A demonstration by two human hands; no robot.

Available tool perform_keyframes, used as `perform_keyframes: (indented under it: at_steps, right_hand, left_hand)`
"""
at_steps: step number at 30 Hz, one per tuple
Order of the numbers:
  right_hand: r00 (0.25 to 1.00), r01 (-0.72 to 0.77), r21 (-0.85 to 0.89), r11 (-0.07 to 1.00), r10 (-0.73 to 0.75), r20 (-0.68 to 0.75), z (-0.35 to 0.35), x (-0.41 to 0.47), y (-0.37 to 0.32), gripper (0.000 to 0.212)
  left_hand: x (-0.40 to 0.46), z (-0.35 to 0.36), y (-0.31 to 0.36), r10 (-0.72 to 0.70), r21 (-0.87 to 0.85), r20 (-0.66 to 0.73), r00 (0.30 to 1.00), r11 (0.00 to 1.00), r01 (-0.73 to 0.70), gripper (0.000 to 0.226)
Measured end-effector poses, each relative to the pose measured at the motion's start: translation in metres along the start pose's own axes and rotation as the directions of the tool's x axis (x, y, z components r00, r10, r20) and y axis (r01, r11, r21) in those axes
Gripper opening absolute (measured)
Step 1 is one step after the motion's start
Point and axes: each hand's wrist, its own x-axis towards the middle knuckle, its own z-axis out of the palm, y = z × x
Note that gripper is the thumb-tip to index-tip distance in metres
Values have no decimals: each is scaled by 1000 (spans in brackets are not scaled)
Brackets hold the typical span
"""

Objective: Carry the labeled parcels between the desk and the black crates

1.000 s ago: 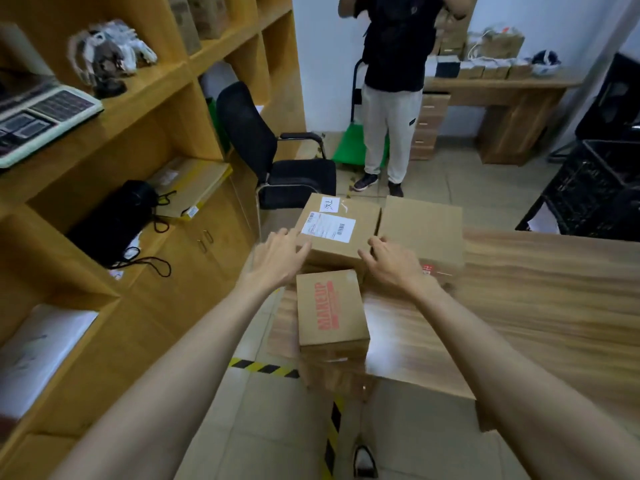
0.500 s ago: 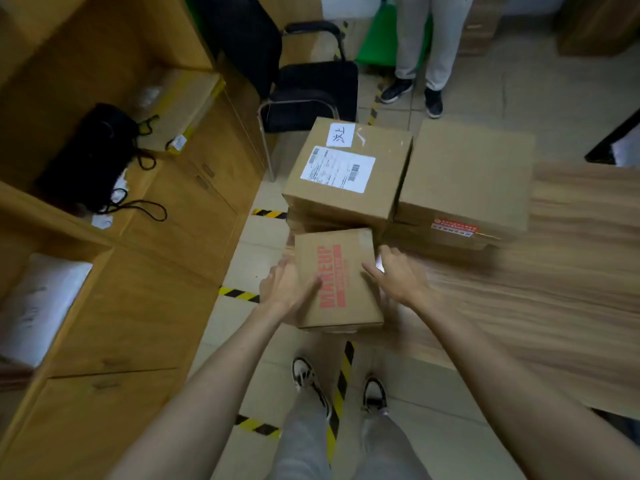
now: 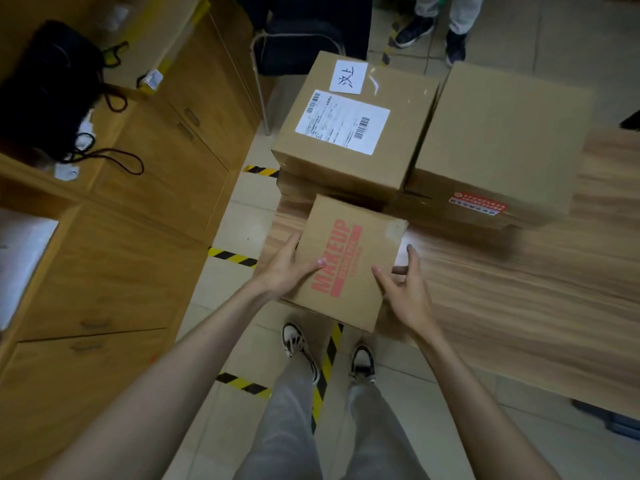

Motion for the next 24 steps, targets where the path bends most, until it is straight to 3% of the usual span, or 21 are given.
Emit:
perform_keyframes:
  at_steps: [5,8,10,14,16,19,21,24]
  right_hand:
    - [998,-61,120,991,59,21,-29,-10,26,121]
    - [998,-38,-9,999,38,-44,-47,-21,34,127]
    - [992,8,-41,999,-13,-125,-54,-27,40,114]
    - [978,17,102,995,5,-210,-64,-29,54,63]
    - [970,50,52,997,-37,-241,-66,-28,62,63]
    - [953,66,97,993,-34,-302,-58,-30,66,69]
    - [932,51,113,992,-6,-362,-47,-35,64,68]
    - [889,10,136,991,54,-454,-33,-40,61,60]
  left_hand:
    - [16,5,22,28,75,221,975,996,-46,55]
    - [37,13,32,50,132,329,943,986,-98,64]
    - [52,21,39,63,167,386,920,977,-136,67]
    - [77,34,61,62,250,452,890,949,-193,70]
    - [85,39,67,86,379,391,916,892,-246,78]
    - [76,44,58,243,572,93,965,780,-252,99]
    - [55,53,43,354,456,-94,931,846,-276,97]
    - [24,69,13,232,204,-348,909,965,-168,86]
